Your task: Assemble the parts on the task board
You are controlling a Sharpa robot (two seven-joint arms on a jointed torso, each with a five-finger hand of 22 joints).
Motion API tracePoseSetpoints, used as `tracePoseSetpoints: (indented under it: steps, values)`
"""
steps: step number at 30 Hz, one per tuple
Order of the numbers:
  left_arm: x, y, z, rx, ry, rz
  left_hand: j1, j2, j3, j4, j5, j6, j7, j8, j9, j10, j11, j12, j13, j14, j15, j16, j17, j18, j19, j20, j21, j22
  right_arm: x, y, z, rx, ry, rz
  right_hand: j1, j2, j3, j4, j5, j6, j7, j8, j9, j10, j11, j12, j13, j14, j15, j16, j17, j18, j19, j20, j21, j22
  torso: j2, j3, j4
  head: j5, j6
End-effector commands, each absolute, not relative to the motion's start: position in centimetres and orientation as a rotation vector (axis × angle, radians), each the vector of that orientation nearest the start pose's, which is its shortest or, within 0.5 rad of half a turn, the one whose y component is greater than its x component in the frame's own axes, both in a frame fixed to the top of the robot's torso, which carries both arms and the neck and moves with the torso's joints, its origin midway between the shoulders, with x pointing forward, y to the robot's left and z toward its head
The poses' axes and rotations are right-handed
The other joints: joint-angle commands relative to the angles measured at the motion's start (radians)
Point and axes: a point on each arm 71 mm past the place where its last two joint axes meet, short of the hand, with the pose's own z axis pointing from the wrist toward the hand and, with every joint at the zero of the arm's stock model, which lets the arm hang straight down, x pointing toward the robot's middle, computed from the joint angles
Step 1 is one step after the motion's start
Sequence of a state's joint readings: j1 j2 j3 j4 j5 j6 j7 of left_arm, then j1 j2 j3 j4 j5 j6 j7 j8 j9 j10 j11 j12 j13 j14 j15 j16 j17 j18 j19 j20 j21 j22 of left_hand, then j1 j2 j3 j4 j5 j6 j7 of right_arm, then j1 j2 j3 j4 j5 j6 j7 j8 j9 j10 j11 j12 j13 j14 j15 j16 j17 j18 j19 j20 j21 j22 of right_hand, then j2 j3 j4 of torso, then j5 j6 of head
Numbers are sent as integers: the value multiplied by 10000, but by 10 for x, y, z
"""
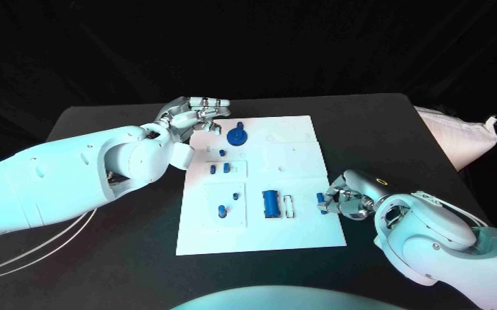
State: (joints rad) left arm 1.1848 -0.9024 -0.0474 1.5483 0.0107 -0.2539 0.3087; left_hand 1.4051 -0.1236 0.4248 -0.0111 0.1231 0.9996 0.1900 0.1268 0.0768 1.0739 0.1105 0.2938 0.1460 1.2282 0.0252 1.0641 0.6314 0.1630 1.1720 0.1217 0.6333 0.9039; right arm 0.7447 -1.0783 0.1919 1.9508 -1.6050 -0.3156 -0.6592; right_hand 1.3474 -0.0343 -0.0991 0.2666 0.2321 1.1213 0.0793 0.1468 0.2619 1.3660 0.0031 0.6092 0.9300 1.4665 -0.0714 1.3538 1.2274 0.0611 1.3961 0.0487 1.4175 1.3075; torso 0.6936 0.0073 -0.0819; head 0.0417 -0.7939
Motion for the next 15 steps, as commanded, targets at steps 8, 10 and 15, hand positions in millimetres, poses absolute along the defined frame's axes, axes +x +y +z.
tracePoseSetpoints:
  steps: [8, 10, 15]
  values:
    - [478, 226, -191, -11868, 15275, -15505, -19, 9, -70, 5, 5, -96, -5, 33, -19, -62, 0, 58, 9, -91, -15, -12, -42, 202, 3, 15, -45, -16, 357, -218, -258, -179, 19307, 2216, 282, -3, 90, -6, -101, 108, -9, -85, -43, -38, -53, -115, -18, 431, 46, -66, -17, 20, -47, -5, -76, 83, -7, -2, 9, 75, -41]
    - [478, 226, -191, -11858, 15284, -15533, -19, 9, -70, 5, 5, -96, -5, 33, -19, -62, 0, 58, 9, -91, -15, -12, -42, 202, 3, 15, -45, -16, 358, -218, -260, -624, 19385, 1919, 380, 38, 136, -7, -336, 63, 19, -138, -69, -98, -33, -291, -112, 405, 57, -156, -130, 41, -113, -4, -145, -11, 8, 2, 16, 88, -37]
    - [477, 224, -191, -11836, 15309, -15597, -35, 5, -84, 15, 4, -102, -2, 35, -20, -71, 3, 63, 9, -98, -11, -16, -56, 200, 4, 17, -51, -20, 358, -216, -265, -1449, 19563, 1432, 758, 152, 368, -136, -1153, 54, 41, -207, -107, -172, -19, -514, -213, 388, 69, -246, -207, 55, -157, 6, -213, -79, -11, 0, 2, 107, -37]
